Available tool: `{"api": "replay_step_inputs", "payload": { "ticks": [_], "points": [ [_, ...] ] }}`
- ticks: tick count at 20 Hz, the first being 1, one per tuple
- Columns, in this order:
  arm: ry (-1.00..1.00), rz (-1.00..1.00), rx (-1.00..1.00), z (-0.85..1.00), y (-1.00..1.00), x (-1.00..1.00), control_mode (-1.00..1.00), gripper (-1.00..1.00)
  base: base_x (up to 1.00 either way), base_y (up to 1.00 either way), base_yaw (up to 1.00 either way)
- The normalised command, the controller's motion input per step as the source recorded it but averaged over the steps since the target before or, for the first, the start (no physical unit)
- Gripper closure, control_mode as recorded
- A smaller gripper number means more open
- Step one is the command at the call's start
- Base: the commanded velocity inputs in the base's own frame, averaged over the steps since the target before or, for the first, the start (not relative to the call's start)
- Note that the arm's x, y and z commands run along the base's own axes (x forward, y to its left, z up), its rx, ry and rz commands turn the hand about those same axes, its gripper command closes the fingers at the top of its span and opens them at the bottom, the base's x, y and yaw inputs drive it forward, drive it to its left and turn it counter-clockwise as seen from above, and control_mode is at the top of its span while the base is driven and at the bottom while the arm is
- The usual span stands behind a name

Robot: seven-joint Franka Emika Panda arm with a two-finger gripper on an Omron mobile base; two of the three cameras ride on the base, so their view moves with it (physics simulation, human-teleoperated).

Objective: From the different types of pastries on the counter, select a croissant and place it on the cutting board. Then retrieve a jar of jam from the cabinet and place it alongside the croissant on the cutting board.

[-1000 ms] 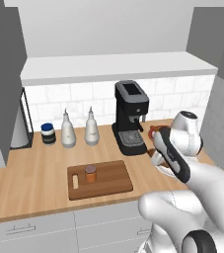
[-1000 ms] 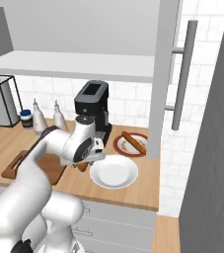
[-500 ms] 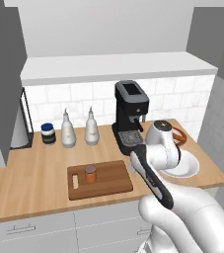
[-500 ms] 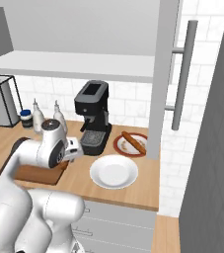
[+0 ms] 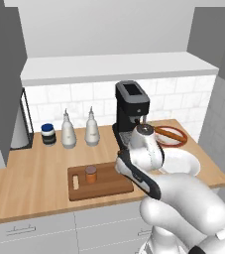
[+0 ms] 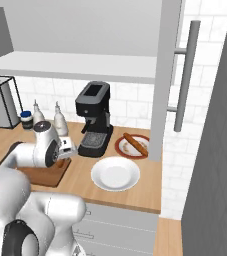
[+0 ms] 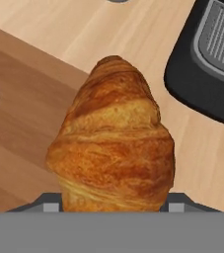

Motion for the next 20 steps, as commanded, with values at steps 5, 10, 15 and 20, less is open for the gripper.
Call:
{"api": "replay_step_inputs", "payload": {
  "ticks": [5,10,15,20],
  "points": [
    [0.14,-0.01,0.03,-0.10,0.28,0.05,-1.00,1.00,0.00,0.00,0.00],
    [0.18,0.00,0.18,-0.06,0.00,-0.05,-1.00,1.00,0.00,0.00,0.00],
    [0.00,0.00,0.00,-0.16,0.23,-0.14,-1.00,1.00,0.00,0.00,0.00],
    [0.00,0.00,0.00,-0.09,0.51,-0.09,-1.00,1.00,0.00,0.00,0.00]
  ]
}}
